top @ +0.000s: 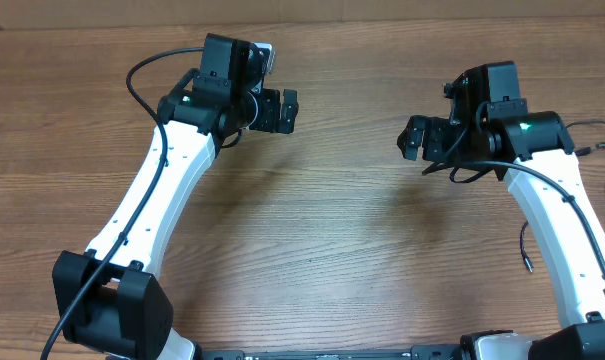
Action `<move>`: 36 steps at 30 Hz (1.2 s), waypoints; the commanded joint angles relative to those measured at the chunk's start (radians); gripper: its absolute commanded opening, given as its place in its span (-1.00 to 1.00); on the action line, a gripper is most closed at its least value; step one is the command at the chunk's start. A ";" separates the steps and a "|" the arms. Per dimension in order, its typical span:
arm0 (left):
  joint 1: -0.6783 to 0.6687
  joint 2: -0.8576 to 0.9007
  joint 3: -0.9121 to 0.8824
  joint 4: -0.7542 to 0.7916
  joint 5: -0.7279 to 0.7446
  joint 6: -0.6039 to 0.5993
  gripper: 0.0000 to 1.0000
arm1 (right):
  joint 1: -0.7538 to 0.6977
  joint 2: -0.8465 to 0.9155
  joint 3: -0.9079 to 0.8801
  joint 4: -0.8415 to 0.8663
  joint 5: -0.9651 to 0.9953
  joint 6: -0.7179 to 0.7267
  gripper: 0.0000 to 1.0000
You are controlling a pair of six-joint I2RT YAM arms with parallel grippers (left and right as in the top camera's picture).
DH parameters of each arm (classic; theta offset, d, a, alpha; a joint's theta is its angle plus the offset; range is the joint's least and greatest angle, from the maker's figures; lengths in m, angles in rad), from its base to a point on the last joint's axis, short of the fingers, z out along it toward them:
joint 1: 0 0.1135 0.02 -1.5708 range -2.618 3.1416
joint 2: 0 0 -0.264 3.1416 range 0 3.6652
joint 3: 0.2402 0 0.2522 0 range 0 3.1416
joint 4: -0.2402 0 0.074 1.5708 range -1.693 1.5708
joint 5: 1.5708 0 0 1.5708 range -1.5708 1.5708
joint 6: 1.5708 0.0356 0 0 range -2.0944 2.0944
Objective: Untangle cables
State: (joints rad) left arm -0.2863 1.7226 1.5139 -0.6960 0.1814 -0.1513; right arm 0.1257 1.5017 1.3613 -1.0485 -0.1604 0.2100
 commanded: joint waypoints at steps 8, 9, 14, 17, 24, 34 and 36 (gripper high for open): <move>-0.005 -0.008 0.022 0.000 -0.009 -0.006 0.99 | 0.000 -0.002 0.014 0.003 0.002 0.005 1.00; -0.005 -0.008 0.022 0.000 -0.008 -0.006 0.99 | -0.001 -0.002 0.014 0.003 0.002 0.005 1.00; -0.005 -0.008 0.022 0.000 -0.009 -0.006 1.00 | 0.000 -0.002 0.014 0.003 0.002 0.005 1.00; -0.005 -0.008 0.022 0.000 -0.009 -0.006 0.99 | 0.000 -0.002 0.014 0.003 0.002 0.005 1.00; -0.005 -0.008 0.022 0.000 -0.009 -0.006 1.00 | -0.001 -0.002 0.014 0.003 0.002 0.005 1.00; -0.005 -0.031 0.022 -0.116 -0.048 0.002 1.00 | -0.001 -0.002 0.014 0.003 0.002 0.005 1.00; -0.005 -0.048 0.022 -0.169 -0.073 0.001 0.99 | 0.000 -0.002 0.014 0.003 0.002 0.005 1.00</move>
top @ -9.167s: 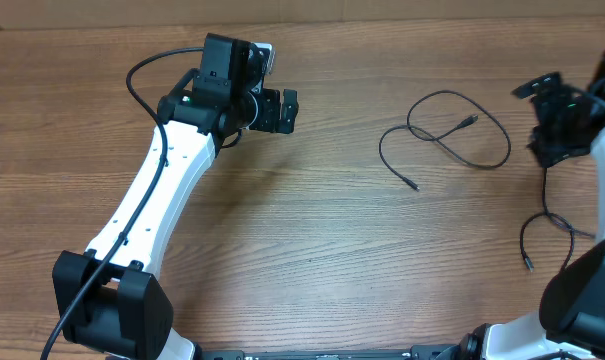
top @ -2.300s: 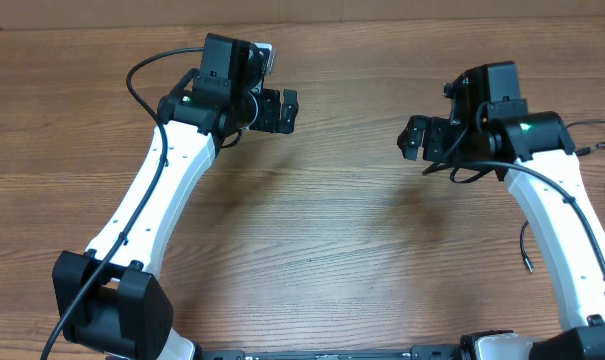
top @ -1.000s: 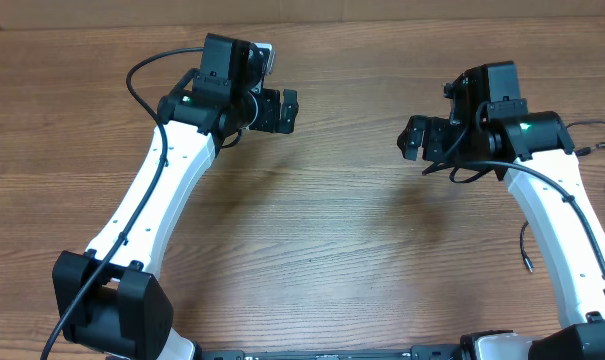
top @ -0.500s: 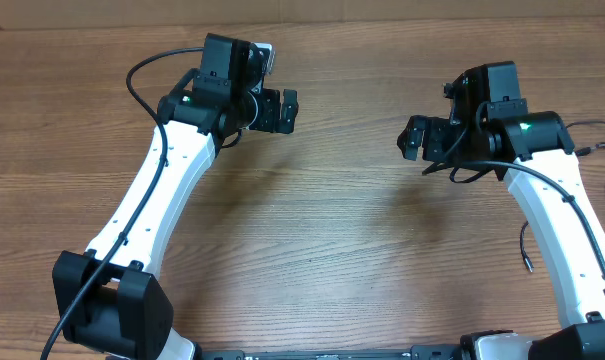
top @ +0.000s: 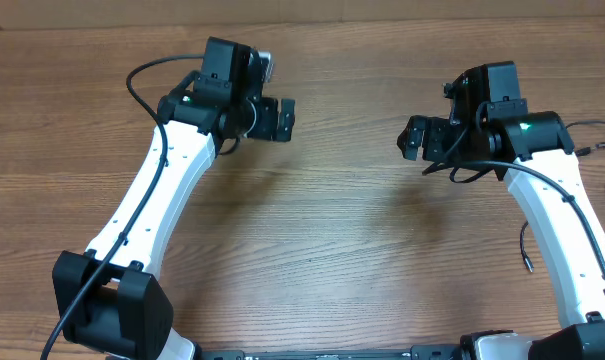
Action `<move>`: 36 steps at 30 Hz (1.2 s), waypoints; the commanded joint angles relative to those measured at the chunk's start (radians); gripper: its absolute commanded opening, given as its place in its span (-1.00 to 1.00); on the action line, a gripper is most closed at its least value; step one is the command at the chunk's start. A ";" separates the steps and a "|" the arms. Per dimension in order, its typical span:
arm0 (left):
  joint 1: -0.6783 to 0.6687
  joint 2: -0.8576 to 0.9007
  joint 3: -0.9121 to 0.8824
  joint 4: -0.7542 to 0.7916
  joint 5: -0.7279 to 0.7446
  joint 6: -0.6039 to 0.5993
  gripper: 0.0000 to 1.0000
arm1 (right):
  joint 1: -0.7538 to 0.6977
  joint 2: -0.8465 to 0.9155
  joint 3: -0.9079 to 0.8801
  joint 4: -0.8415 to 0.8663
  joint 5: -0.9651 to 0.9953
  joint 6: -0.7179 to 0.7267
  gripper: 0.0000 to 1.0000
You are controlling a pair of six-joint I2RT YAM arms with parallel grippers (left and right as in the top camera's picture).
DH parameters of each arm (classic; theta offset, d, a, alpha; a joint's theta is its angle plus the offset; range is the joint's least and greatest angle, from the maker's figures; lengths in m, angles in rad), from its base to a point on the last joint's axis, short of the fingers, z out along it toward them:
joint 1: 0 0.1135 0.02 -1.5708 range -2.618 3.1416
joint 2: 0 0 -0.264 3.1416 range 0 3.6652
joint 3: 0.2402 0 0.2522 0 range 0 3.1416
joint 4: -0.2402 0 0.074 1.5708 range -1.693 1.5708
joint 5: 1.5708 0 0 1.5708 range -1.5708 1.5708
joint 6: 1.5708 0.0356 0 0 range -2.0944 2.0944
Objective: Untangle cables
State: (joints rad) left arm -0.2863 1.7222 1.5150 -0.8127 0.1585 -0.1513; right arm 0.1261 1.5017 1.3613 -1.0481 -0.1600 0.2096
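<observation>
Thin black cables [top: 526, 250] lie at the table's right edge, beside the right arm; one loose end points toward the front. More cable runs off the right border. My left gripper [top: 285, 120] hovers over the far left of the table, pointing right, with nothing in it; its jaws read as one dark block. My right gripper [top: 412, 138] hovers at the far right, pointing left, its two fingers slightly apart and holding nothing. Both are far from the cables.
The wooden table [top: 322, 250] fills the view. The white left arm [top: 152, 200] and right arm [top: 567, 240] rise from bases at the front edge, each trailing its own black lead.
My left gripper has shifted a little to the left and turned at the wrist, so it looks flatter from above. The right arm and the cables have not moved.
</observation>
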 commanded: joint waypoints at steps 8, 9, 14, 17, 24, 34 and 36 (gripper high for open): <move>-0.005 -0.209 -0.007 -0.129 -0.171 0.033 1.00 | -0.002 -0.002 0.014 0.003 0.001 0.006 0.99; -0.005 -0.237 -0.012 -0.129 -0.171 0.051 1.00 | -0.002 -0.002 0.014 0.003 0.001 0.006 1.00; -0.003 -0.374 -0.068 -0.112 -0.170 0.077 1.00 | -0.002 -0.002 0.014 0.003 0.001 0.006 1.00; 0.003 -0.500 -0.189 -0.022 -0.178 0.077 1.00 | -0.002 -0.002 0.014 0.003 0.001 0.006 1.00; 0.072 -0.787 -0.615 0.367 -0.188 0.076 1.00 | -0.002 -0.002 0.014 0.003 0.001 0.006 1.00; 0.122 -1.092 -1.159 1.131 -0.195 0.069 1.00 | -0.002 -0.002 0.014 0.003 0.001 0.006 1.00; 0.131 -1.149 -1.239 1.242 -0.196 0.069 0.99 | -0.002 -0.002 0.014 0.003 0.001 0.006 1.00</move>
State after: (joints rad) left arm -0.1738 0.6567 0.3855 0.3199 -0.0204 -0.0944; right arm 0.1257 1.5021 1.3613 -1.0489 -0.1600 0.2096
